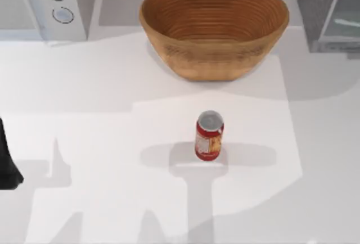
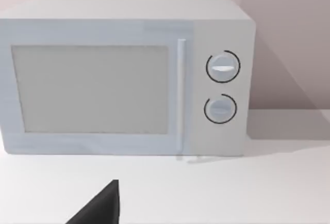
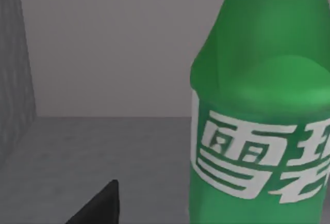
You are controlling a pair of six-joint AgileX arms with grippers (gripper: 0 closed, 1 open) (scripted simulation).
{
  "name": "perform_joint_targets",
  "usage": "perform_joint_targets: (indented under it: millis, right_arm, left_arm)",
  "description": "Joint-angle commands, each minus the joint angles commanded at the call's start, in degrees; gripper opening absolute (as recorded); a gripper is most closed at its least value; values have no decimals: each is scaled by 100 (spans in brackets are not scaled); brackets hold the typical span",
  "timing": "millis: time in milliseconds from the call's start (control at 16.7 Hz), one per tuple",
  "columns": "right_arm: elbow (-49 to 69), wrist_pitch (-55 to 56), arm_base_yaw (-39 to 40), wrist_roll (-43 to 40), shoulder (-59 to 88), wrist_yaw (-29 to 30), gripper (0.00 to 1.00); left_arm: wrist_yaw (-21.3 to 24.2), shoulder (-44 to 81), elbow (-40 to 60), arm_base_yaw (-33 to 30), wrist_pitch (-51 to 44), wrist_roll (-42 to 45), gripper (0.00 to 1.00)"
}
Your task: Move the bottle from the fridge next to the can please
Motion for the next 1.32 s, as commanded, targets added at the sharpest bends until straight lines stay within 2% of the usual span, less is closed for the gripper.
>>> perform_joint_targets:
  millis: [360, 660, 1320]
  right_arm:
    - [1152, -557, 111, -5, 586, 118, 100]
    - [1301, -638, 128, -6, 662, 135, 100]
    - [1301, -638, 128, -6, 662, 135, 17]
  left_arm:
    - [0, 0, 0, 0, 0, 0, 100]
    - [0, 0, 0, 0, 0, 0, 100]
    - [0, 0, 0, 0, 0, 0, 100]
